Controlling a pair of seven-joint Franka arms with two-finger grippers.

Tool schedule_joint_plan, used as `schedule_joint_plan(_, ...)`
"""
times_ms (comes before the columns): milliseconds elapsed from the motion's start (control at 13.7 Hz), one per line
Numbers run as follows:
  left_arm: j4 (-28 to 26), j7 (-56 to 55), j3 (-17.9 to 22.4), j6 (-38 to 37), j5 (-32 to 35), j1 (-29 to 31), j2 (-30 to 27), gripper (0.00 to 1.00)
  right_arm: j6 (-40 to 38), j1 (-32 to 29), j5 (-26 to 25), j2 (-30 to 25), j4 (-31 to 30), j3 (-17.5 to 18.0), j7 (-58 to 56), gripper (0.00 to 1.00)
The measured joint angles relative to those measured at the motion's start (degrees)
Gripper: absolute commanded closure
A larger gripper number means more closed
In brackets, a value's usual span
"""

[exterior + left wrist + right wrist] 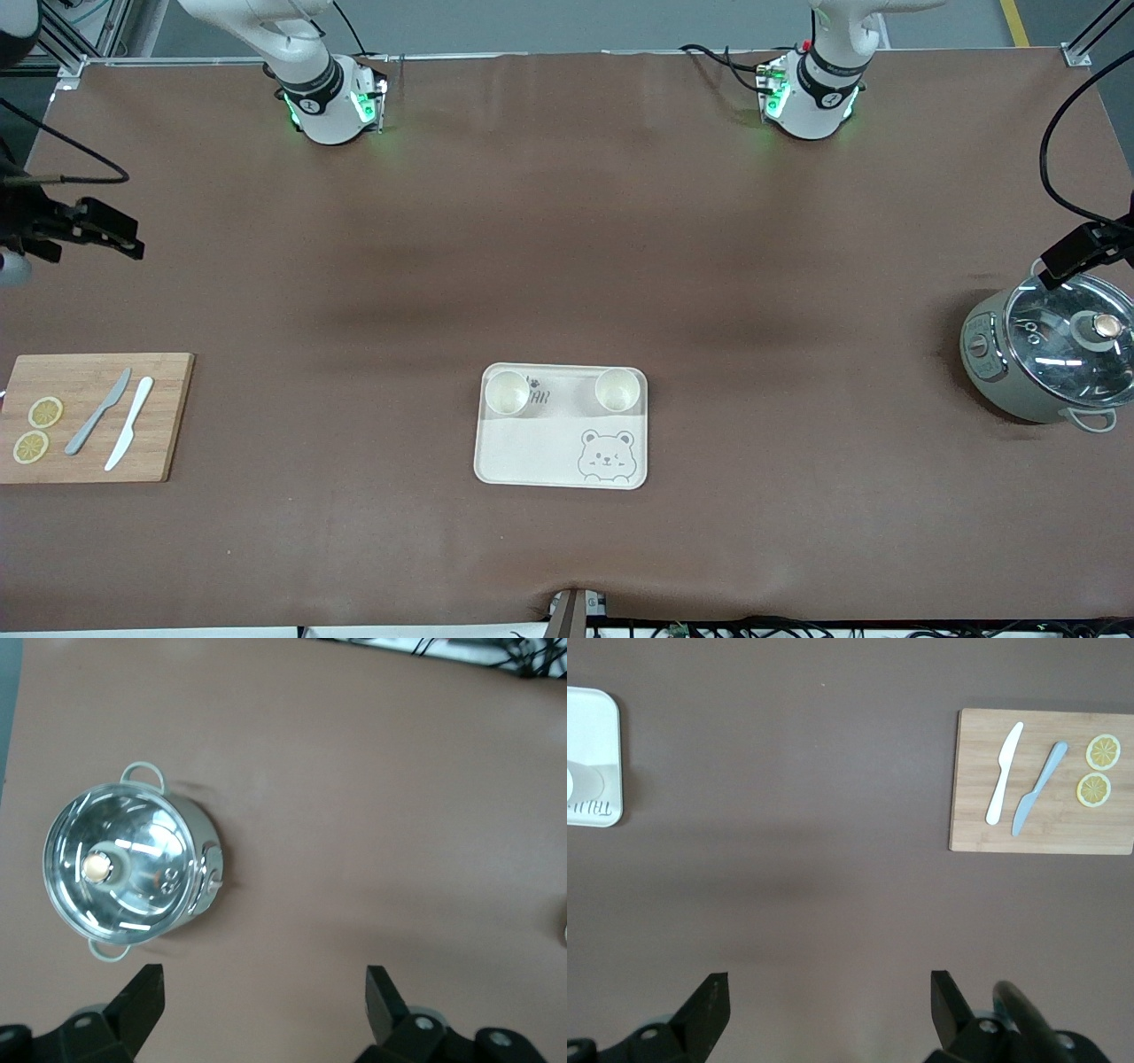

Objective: Place white IKEA cup upright on tray with both arms

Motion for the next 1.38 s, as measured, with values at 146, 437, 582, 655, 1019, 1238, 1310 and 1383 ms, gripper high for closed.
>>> schedule_joint_plan(146, 0.0, 1.7, 0.0, -1.2, 0.0, 0.7, 0.0, 0.0, 0.7, -1.0, -0.1, -1.0, -1.6, -0.3, 0.0, 0.0)
schedule_joint_plan(437, 0.2, 2.0, 0.0, -3.1, -2.4, 1.2, 0.0, 0.0, -1.9, -1.8, -0.1, -1.5, 1.3, 0.0, -0.2, 0.0)
schedule_joint_plan(582, 0.3, 3.3, 0.0, -3.9, -3.9, 1.4, -0.1, 0.0, -4.8, -1.8, -0.1, -2.5, 2.2, 0.1, -0.2, 0.0)
schedule_joint_plan(655, 0.3, 4.0, -0.1, -3.9, -4.1, 1.3, -0.1, 0.0, -5.1, -1.9, -0.1, -2.7, 1.9, -0.1, -0.2, 0.0)
schedule_joint_plan(1019, -3.0, 4.7, -0.3, -5.0, -4.5, -3.8, -3.3, 0.0, -3.4, -2.0, -0.1, -4.5, -1.6, -0.4, -0.2, 0.0)
schedule_joint_plan(1238, -3.9, 5.8, -0.1, -5.3, -4.5, -3.9, -5.2, 0.0, -3.0, -2.0, -0.1, -4.7, -1.8, -0.4, -0.2, 0.0)
schedule_joint_plan(1310, -3.9, 6.6, 0.0, -5.3, -4.5, -3.7, -5.3, 0.0, -3.0, -2.0, -0.1, -4.7, -1.8, -0.4, -0.2, 0.0)
schedule_joint_plan(1383, -3.9, 7.0, 0.1, -5.3, -4.5, -3.6, -5.2, 0.0, -3.0, -2.1, -0.1, -4.7, -1.8, -0.4, -0.2, 0.0)
